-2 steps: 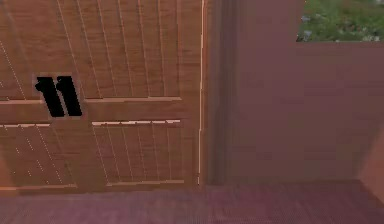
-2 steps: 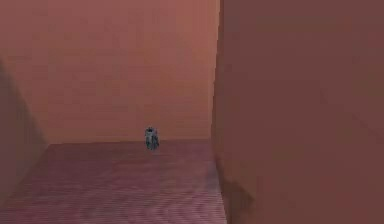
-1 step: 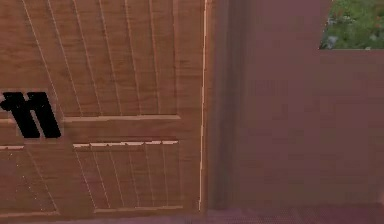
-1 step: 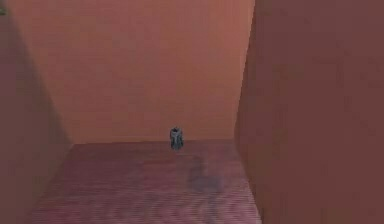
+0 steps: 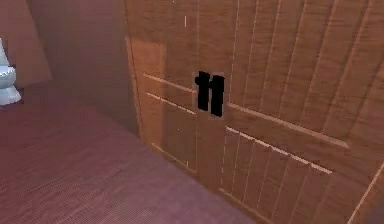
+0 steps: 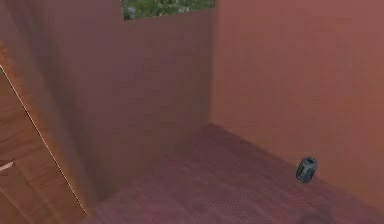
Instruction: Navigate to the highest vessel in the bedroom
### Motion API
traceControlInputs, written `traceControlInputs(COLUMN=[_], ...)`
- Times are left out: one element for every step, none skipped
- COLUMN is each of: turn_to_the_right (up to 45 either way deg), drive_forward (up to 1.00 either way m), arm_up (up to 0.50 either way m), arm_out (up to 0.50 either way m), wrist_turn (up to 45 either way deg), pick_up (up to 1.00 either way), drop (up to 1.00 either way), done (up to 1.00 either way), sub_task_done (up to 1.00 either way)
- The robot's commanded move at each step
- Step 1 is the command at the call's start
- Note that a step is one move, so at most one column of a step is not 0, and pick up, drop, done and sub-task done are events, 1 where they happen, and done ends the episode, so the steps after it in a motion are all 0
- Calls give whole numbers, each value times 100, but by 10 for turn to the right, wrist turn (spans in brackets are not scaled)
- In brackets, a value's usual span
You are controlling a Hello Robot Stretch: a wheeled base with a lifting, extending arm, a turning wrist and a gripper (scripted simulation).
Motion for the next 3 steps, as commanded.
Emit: traceControlInputs(turn_to_the_right=[-330, 0, 0], drive_forward=[0, 100, 40], arm_up=[0, 0, 0], arm_out=[0, 0, 0], wrist_turn=[0, 0, 0], pick_up=[0, 0, 0], drop=[0, 0, 0], done=[0, 0, 0], sub_task_done=[0, 0, 0])
